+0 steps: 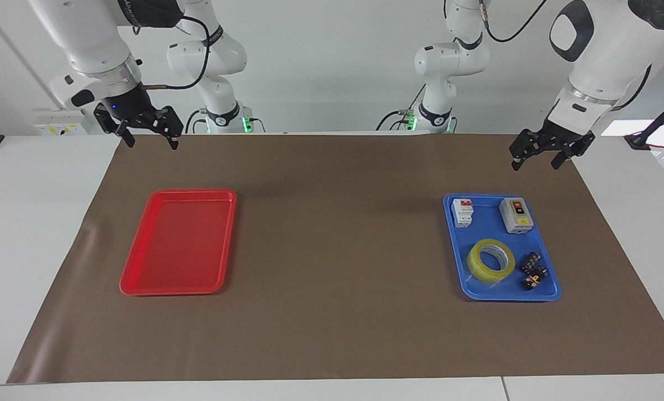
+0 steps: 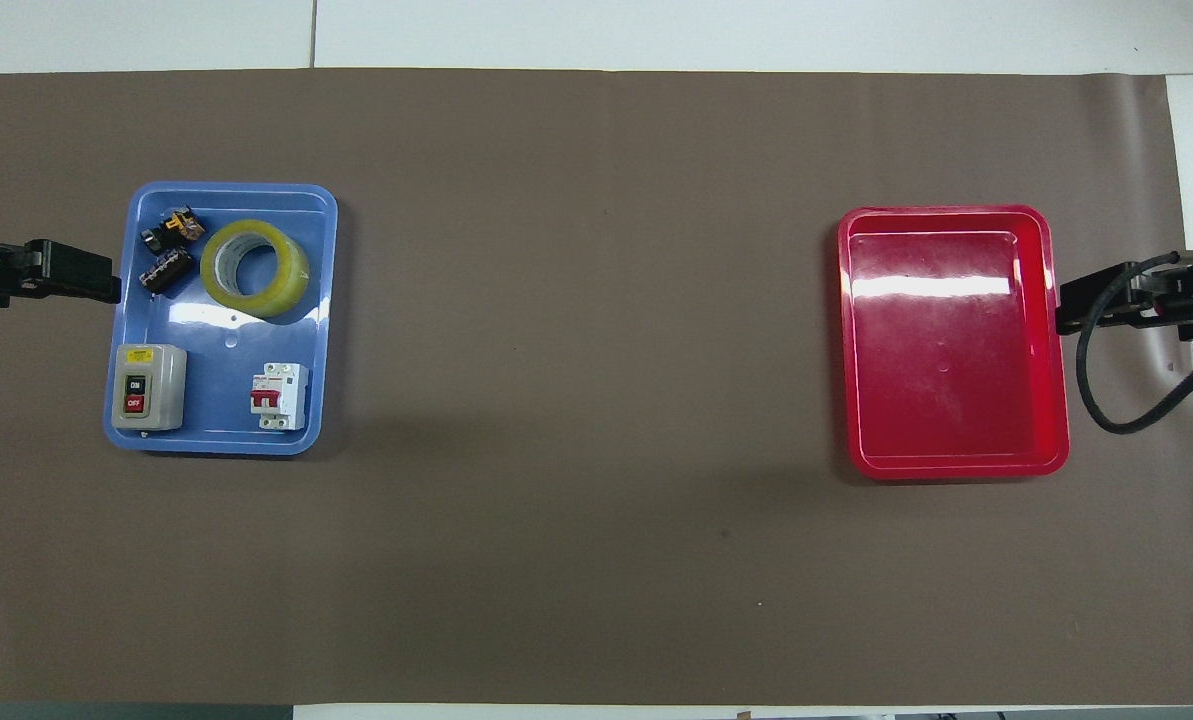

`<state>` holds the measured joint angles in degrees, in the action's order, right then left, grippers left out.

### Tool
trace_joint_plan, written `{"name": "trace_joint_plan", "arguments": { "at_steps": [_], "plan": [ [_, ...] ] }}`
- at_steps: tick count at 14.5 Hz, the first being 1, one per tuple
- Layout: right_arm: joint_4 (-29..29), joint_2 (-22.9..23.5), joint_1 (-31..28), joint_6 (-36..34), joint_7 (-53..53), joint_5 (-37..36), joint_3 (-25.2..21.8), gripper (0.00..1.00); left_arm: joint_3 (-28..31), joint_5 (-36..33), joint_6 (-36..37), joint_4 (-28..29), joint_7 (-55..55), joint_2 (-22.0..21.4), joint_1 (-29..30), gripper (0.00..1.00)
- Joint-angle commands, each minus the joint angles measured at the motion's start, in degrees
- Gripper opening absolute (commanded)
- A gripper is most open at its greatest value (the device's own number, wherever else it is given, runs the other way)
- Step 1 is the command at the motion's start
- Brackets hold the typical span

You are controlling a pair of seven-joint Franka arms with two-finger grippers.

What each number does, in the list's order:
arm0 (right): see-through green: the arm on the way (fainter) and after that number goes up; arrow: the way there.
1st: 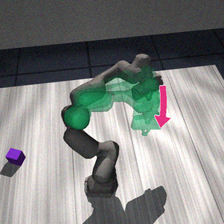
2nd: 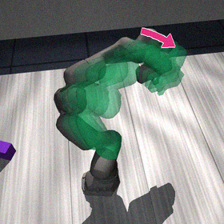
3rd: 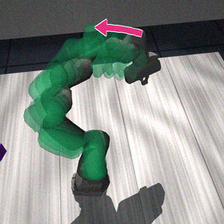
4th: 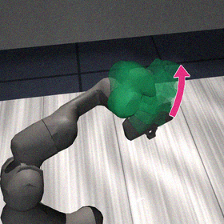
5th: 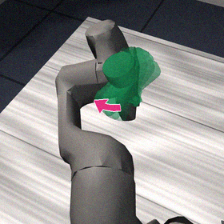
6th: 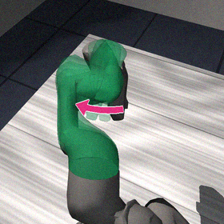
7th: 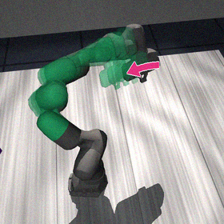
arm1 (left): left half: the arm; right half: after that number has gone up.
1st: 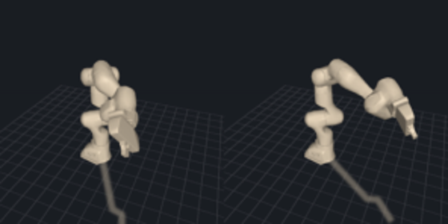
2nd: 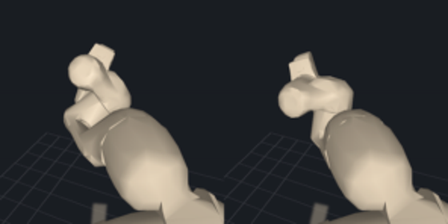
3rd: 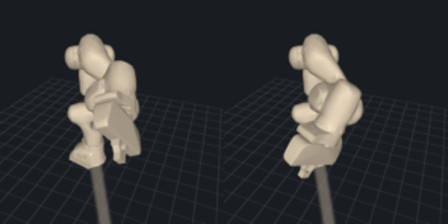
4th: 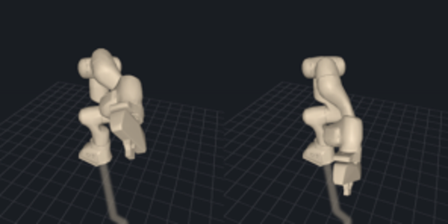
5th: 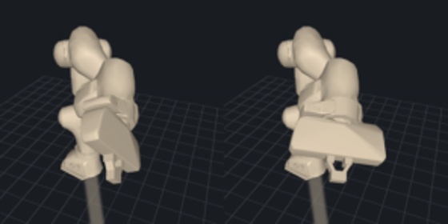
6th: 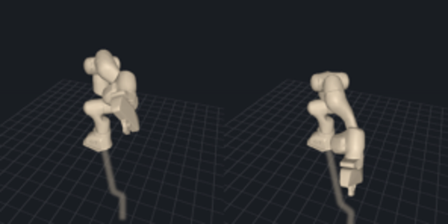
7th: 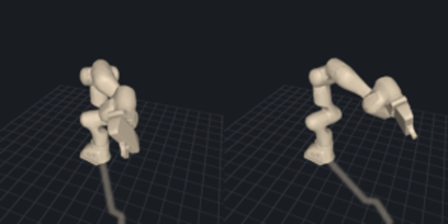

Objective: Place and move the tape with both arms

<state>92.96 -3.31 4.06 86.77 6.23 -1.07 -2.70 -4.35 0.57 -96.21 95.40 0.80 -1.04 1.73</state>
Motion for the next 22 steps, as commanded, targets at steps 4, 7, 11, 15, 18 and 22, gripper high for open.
{"name": "trace_joint_plan", "arguments": {
  "at_steps": [4, 7, 11, 15, 18, 22],
  "plan": [
    [0.29, -0.29, -0.72, -0.11, -0.26, 0.98, 0.33, 1.00, 0.13, 0.04, -5.20, 2.59, 0.96, 0.42, 0.21, 1.00],
    [0.29, -0.38, -0.72, -0.11, -0.26, 0.98, 0.33, 1.00, 0.13, 0.04, -10.47, 4.53, 1.05, 2.44, 1.08, 1.00],
    [0.29, -0.38, -0.72, -0.11, -0.17, 0.98, 0.33, 1.00, 0.13, -0.05, -17.15, 6.72, 1.05, 6.48, 1.09, 1.00],
    [0.29, -0.29, -0.72, -0.11, -0.26, 0.98, 0.33, 1.00, 0.13, -0.05, -26.47, 10.94, 0.96, 10.34, 1.00, 1.00],
    [0.29, -0.29, -0.72, -0.11, -0.17, 0.98, 0.33, 1.00, 0.13, -0.05, -31.21, 12.00, 0.96, 12.89, 1.44, 1.00],
    [0.29, -0.38, -0.72, -0.11, -0.26, 0.98, 0.33, 1.00, 0.13, -0.05, -37.11, 12.79, 1.05, 16.41, 2.32, 1.00]
  ]
}}
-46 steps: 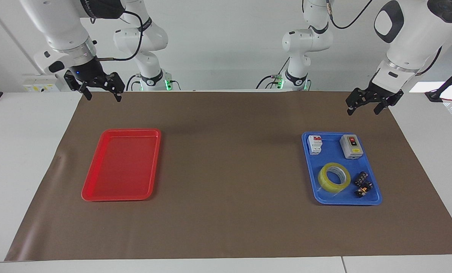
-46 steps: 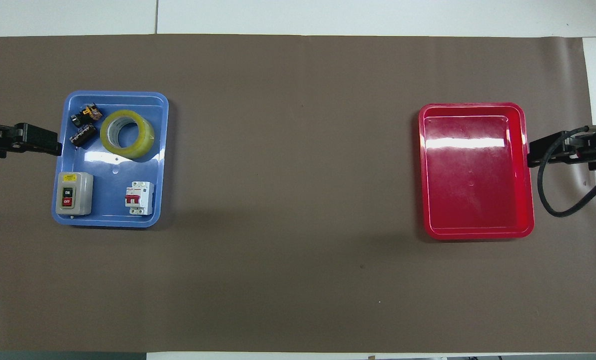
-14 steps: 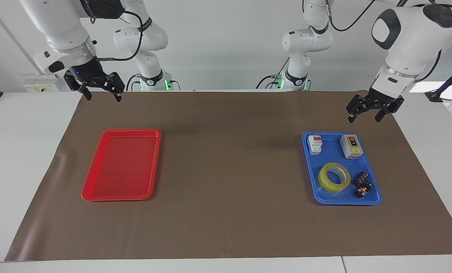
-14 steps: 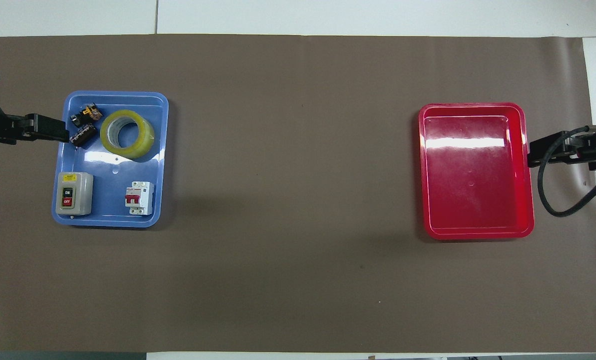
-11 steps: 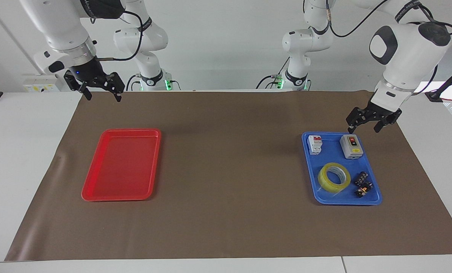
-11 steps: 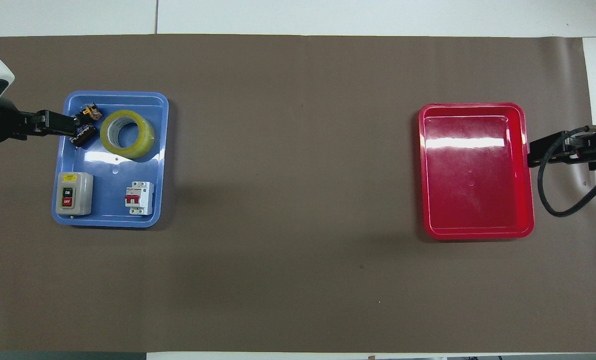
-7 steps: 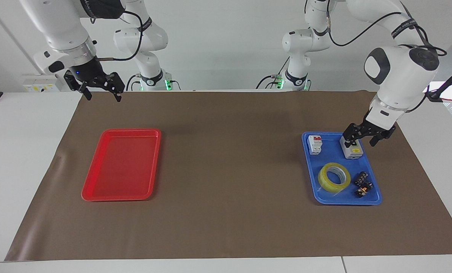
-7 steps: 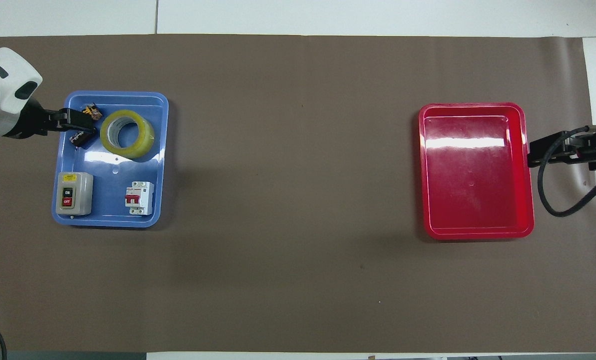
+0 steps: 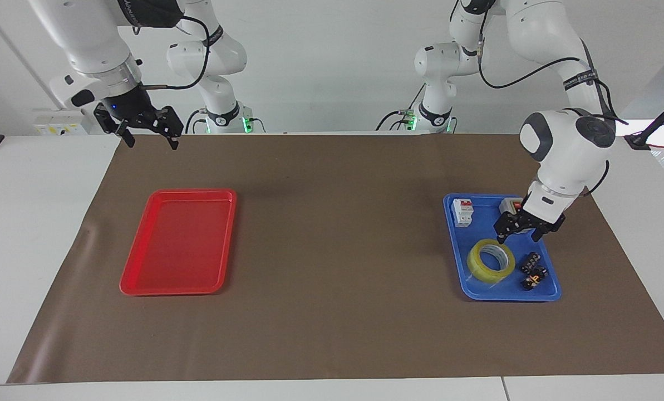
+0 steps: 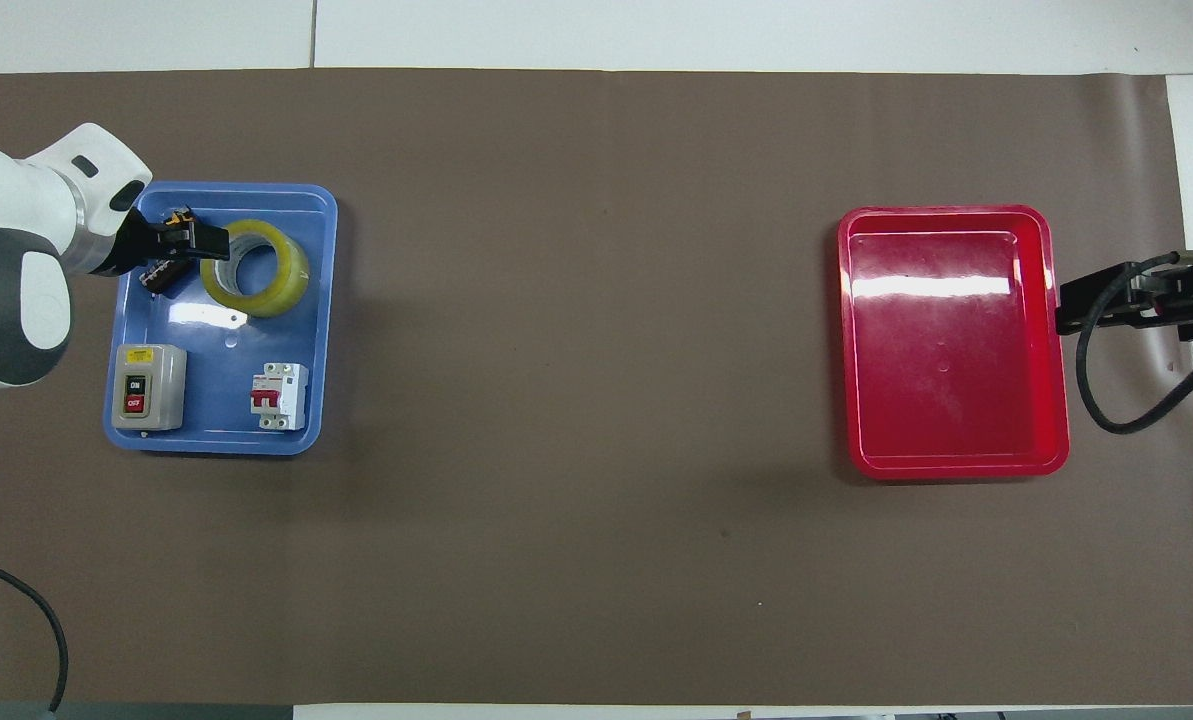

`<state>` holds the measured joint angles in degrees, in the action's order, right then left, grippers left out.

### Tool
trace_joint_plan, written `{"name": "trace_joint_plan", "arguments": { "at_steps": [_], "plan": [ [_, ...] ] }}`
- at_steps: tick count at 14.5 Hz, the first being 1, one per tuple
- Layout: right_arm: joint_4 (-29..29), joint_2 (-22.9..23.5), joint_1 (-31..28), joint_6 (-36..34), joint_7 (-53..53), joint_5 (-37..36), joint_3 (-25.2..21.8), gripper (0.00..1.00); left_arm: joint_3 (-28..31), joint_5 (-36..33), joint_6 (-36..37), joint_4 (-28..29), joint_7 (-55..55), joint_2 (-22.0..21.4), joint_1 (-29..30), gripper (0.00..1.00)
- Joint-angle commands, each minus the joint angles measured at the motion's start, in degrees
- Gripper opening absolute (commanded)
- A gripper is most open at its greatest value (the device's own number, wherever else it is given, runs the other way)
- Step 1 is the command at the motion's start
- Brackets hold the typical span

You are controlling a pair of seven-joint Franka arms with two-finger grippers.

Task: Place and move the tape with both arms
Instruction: 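Reach the left gripper down onto the yellow tape roll and grasp it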

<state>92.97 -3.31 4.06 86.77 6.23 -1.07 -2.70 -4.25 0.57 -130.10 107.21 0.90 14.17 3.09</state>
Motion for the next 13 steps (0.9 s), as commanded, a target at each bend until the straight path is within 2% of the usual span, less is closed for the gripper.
{"name": "trace_joint_plan", "arguments": {
  "at_steps": [1, 10, 12, 13],
  "plan": [
    [0.28, -0.29, -0.72, -0.11, -0.26, 0.98, 0.33, 1.00, 0.03, -0.04, -3.76, 1.07, 0.94, 1.90, 1.04, 1.00],
    [0.28, -0.38, -0.72, -0.11, -0.26, 0.98, 0.33, 1.00, 0.03, -0.04, -9.30, 3.26, 0.86, 5.86, 0.96, 1.00],
    [0.28, -0.38, -0.72, -0.11, -0.17, 0.98, 0.33, 1.00, 0.03, -0.04, -9.30, 3.96, 0.86, 5.87, 0.96, 0.94],
    [0.28, -0.38, -0.72, -0.11, -0.26, 0.98, 0.33, 1.00, 0.03, -0.04, -9.30, 4.14, 0.77, 5.78, 0.87, 0.87]
  ]
}}
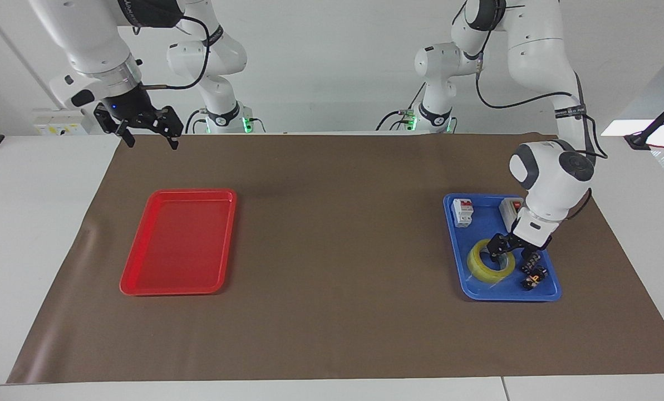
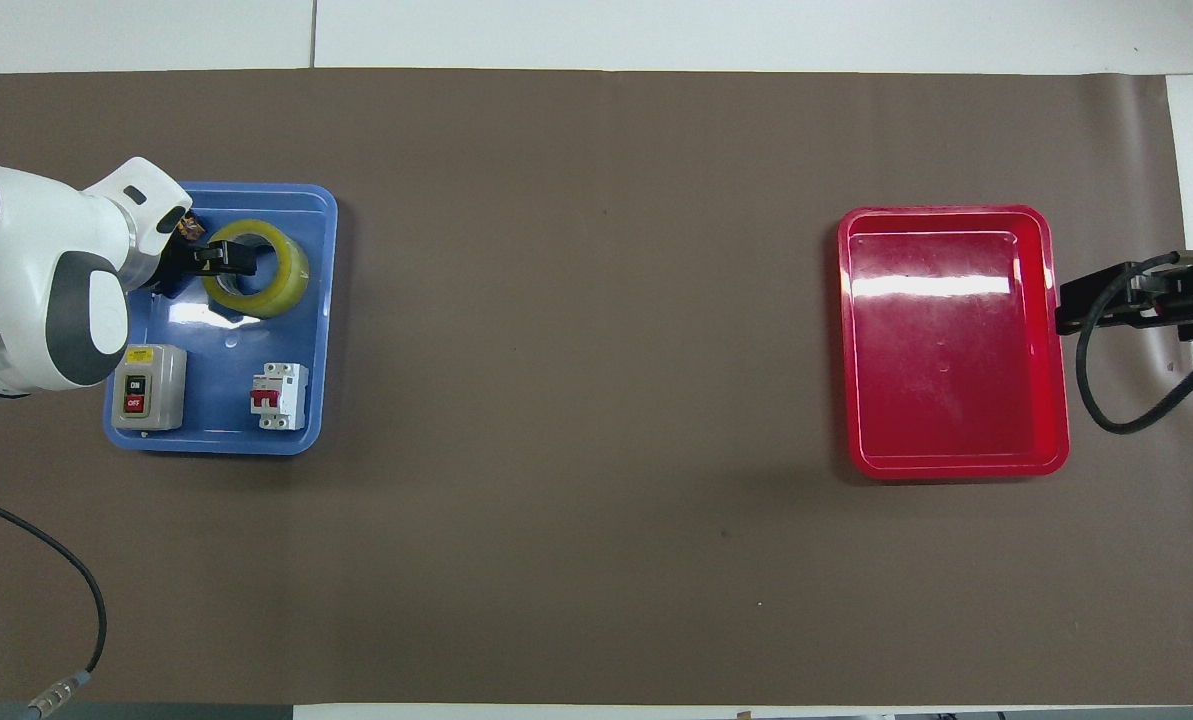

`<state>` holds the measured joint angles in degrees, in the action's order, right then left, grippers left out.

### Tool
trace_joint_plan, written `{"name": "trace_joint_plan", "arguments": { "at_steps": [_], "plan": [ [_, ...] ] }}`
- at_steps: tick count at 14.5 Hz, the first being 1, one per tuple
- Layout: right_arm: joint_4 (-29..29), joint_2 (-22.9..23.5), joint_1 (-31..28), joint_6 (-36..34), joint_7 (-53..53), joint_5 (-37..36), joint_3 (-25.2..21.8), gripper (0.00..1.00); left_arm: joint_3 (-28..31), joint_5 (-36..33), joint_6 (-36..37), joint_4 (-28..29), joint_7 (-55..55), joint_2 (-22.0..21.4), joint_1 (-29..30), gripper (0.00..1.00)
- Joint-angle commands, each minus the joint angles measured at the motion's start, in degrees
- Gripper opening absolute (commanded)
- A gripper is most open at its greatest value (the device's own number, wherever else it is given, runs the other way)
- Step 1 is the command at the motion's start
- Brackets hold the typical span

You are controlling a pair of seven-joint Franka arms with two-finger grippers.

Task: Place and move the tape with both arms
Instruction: 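Reach the left gripper down onto the yellow tape roll and grasp it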

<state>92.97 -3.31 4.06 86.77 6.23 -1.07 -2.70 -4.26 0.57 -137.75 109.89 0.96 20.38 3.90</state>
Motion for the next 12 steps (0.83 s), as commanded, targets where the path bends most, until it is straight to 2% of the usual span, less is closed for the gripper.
{"name": "trace_joint_plan", "arguments": {
  "at_steps": [1, 2, 3, 7, 12],
  "plan": [
    [0.28, -0.38, -0.72, -0.11, -0.26, 0.98, 0.33, 1.00, 0.04, -0.04, -1.56, 1.47, 0.71, -0.43, 0.05, 0.70],
    [0.28, -0.29, -0.72, -0.11, -0.26, 0.98, 0.33, 1.00, 0.04, -0.04, -1.21, 1.47, 0.62, -0.43, -0.04, 0.42],
    [0.28, -0.38, -0.72, -0.11, -0.26, 0.98, 0.33, 1.00, 0.04, -0.04, -0.85, 1.47, 0.45, -0.51, -0.04, 0.00],
    [0.28, -0.38, -0.72, -0.11, -0.26, 0.98, 0.33, 1.00, 0.04, -0.04, 0.28, 1.29, 0.27, -1.39, -0.13, 0.00],
    [0.28, -0.38, -0.72, -0.11, -0.26, 0.98, 0.33, 1.00, 0.04, -0.04, 13.53, -2.83, -1.74, -6.83, -1.96, 0.00]
  ]
}}
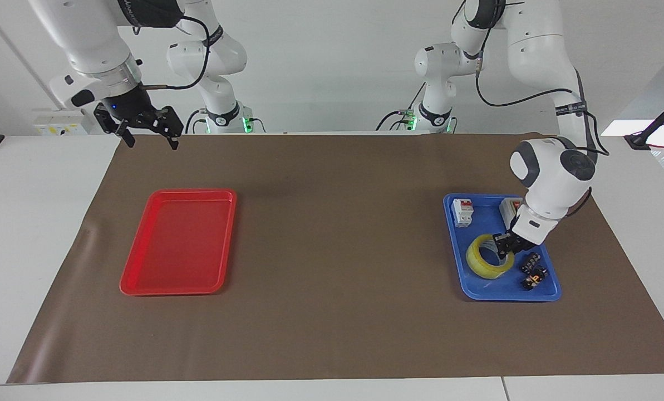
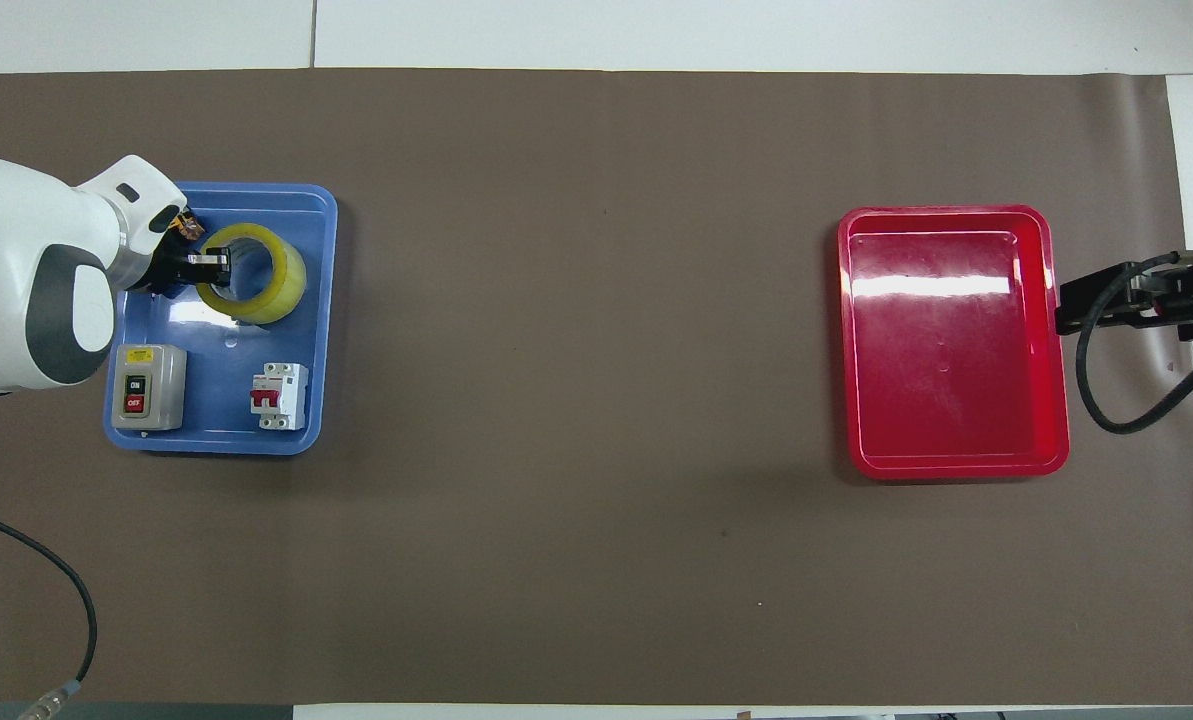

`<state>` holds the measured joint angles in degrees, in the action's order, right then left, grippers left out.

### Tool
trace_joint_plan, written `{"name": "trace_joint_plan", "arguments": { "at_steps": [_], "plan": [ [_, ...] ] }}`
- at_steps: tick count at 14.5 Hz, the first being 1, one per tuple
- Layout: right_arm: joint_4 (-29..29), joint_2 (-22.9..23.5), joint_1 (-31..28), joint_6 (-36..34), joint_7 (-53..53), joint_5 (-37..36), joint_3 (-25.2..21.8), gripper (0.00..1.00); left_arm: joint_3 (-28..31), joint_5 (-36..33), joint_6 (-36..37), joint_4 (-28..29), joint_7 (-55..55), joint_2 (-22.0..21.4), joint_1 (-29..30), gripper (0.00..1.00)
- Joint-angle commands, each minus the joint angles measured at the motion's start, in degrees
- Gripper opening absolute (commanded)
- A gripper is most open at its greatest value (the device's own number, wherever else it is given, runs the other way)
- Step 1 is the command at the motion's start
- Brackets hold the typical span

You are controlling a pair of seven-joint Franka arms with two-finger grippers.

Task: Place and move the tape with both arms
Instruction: 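Lift the tape with the left gripper and set it mid-table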

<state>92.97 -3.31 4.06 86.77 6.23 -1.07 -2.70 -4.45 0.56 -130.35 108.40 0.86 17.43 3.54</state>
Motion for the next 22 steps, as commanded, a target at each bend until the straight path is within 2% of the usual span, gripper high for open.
{"name": "trace_joint_plan", "arguments": {
  "at_steps": [1, 3, 6, 11, 14, 18, 22],
  "plan": [
    [0.28, -0.38, -0.72, -0.11, -0.26, 0.98, 0.33, 1.00, 0.23, -0.03, 7.90, -2.05, -3.74, -4.51, -2.56, 0.00],
    [0.28, -0.38, -0.72, -0.11, -0.26, 0.98, 0.33, 1.00, 0.23, -0.29, 10.37, -2.32, -10.75, -5.65, -6.68, 0.00],
    [0.28, -0.38, -0.72, -0.11, -0.26, 0.98, 0.33, 1.00, 0.14, -5.56, 8.98, 0.40, -23.94, -6.88, -14.76, 0.00],
    [0.28, -0.38, -0.72, -0.11, -0.26, 0.98, 0.24, 1.00, 0.14, -6.09, 4.50, 0.58, -46.97, -4.70, -28.30, 0.00],
    [0.28, -0.38, -0.72, -0.11, -0.26, 0.98, 0.33, 1.00, 0.14, -11.43, 1.43, -0.56, -57.25, -1.45, -34.54, 0.00],
    [0.28, -0.38, -0.72, -0.11, -0.26, 0.98, 0.33, 1.00, 0.14, -14.18, -3.06, -0.56, -62.03, 2.69, -37.46, 0.00],
    [0.28, -0.38, -0.72, -0.11, -0.17, 0.98, 0.33, 1.00, -0.03, -14.18, -3.95, 0.67, -61.86, 3.31, -38.25, 0.00]
  ]
}}
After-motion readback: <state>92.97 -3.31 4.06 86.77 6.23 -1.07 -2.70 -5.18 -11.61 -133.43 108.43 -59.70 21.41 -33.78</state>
